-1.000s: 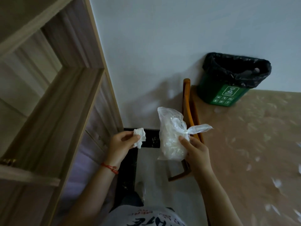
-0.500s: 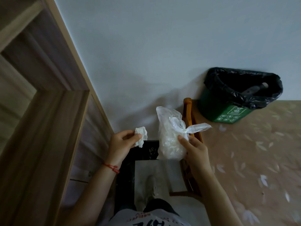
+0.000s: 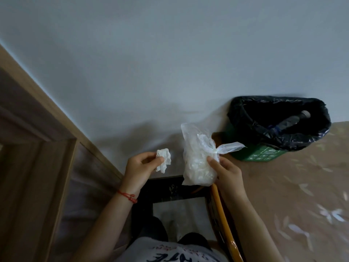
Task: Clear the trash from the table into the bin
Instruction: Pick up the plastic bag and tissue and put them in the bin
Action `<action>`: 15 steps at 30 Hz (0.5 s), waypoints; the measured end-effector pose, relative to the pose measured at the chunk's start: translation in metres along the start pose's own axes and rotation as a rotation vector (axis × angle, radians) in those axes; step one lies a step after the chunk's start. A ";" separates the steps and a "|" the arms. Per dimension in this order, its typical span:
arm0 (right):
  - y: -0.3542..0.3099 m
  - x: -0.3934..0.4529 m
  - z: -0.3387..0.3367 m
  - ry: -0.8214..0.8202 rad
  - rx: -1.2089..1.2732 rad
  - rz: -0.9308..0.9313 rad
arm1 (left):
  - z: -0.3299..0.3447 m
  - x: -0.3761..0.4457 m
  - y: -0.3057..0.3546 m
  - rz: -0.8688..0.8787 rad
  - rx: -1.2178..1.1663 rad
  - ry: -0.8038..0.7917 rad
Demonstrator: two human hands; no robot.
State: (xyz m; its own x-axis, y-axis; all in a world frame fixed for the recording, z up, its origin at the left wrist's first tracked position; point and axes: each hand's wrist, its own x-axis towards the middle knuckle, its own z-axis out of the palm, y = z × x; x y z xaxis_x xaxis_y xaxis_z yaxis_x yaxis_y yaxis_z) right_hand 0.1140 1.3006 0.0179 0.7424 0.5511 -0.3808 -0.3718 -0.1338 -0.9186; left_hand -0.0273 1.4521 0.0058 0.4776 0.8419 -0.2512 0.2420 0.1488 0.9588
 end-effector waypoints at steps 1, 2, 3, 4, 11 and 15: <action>-0.003 0.001 -0.003 0.015 0.020 -0.001 | 0.005 0.006 0.003 0.007 0.005 -0.018; -0.006 0.002 -0.007 0.034 0.041 -0.002 | 0.010 0.013 0.006 0.013 0.010 -0.041; -0.009 0.004 -0.010 0.058 0.060 -0.003 | 0.015 0.020 0.009 0.015 0.020 -0.071; -0.011 0.005 -0.014 0.089 0.078 -0.004 | 0.022 0.027 0.013 0.018 0.031 -0.111; -0.020 0.004 -0.041 0.371 0.188 -0.024 | 0.076 0.070 0.029 -0.012 0.062 -0.443; -0.019 -0.002 -0.048 0.535 0.255 -0.034 | 0.104 0.089 0.036 -0.001 0.144 -0.570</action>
State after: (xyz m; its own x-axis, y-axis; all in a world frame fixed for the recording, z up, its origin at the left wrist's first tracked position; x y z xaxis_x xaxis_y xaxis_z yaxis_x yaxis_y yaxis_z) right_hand 0.1466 1.2623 0.0310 0.9095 0.0514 -0.4125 -0.4157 0.1150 -0.9022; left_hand 0.1114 1.4782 0.0038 0.8465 0.4237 -0.3223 0.3363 0.0439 0.9407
